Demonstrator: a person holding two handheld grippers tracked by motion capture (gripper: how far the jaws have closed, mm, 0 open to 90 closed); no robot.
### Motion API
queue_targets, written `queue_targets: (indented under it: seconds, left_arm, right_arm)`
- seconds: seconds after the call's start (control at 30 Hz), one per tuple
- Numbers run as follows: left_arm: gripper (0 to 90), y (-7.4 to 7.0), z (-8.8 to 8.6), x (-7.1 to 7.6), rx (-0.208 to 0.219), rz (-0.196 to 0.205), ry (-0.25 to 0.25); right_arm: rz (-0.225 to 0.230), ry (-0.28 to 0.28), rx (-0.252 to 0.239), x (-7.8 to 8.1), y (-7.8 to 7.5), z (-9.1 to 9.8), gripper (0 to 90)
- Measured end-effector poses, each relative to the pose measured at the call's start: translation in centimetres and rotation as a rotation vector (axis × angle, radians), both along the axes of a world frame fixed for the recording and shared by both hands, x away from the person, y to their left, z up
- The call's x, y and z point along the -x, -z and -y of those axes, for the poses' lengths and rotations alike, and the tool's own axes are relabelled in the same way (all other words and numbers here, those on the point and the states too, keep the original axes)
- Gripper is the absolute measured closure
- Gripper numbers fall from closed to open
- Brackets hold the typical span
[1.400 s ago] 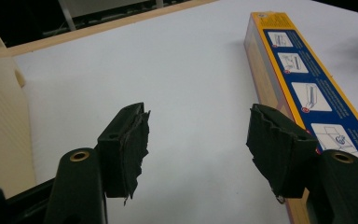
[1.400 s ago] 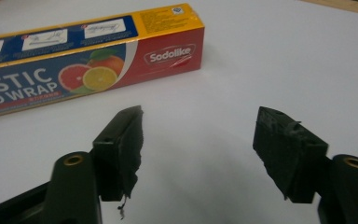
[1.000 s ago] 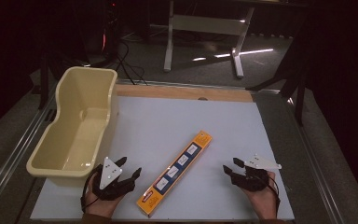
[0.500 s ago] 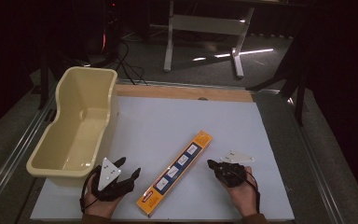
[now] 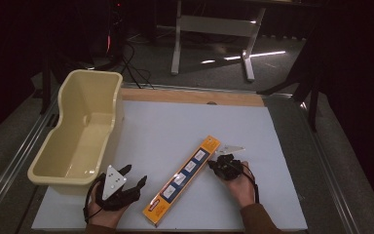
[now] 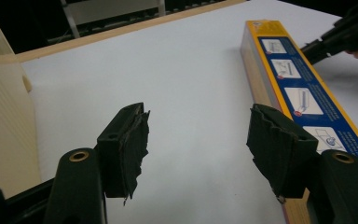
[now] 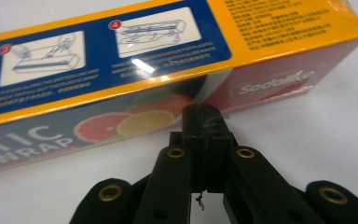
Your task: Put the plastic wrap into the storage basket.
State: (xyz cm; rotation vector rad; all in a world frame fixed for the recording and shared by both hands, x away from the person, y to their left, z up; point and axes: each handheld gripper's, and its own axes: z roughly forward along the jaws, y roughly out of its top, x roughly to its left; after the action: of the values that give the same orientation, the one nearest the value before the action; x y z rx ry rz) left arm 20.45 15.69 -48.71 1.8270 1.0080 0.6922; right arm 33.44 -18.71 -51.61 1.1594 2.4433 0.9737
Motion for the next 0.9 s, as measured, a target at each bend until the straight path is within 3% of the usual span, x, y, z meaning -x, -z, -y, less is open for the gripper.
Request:
queue_targets:
  seconds: [0.33, 0.47, 0.57, 0.63, 0.7, 0.77, 0.9]
  left_arm:
    - [37.4, 0.0, 0.1, 0.0, -0.001, 0.007, 0.004]
    - [37.5, 0.0, 0.1, 0.1, 0.004, 0.012, 0.005]
    - [37.5, -0.1, 0.0, 0.2, 0.005, 0.016, 0.003]
    - [37.7, -0.1, -0.1, 0.3, 0.006, 0.021, 0.001]
    - [37.8, -0.1, -0.1, 0.3, 0.008, 0.022, 0.000]
    - [37.9, -0.1, 0.0, 0.3, 0.007, 0.028, -0.002]
    - [38.0, -0.2, 0.0, 0.4, 0.005, 0.032, -0.005]
  right_arm:
    - [-0.009, -0.009, 0.000, -3.3, 0.1, -3.5, 89.9]
    - [-0.018, -0.089, 0.009, -4.0, 0.3, -6.4, 89.9]
    - [0.007, -0.110, 0.042, -3.3, 0.2, -7.5, 89.9]
    - [0.021, -0.085, -0.026, -2.3, -0.8, -7.1, 89.8]
    - [0.053, -0.095, -0.057, -1.1, -1.8, -7.0, 89.8]
    - [0.082, -0.156, -0.074, 0.7, -3.0, -7.4, 89.8]
    - [0.084, -0.267, -0.113, 3.3, -4.0, -9.1, 89.7]
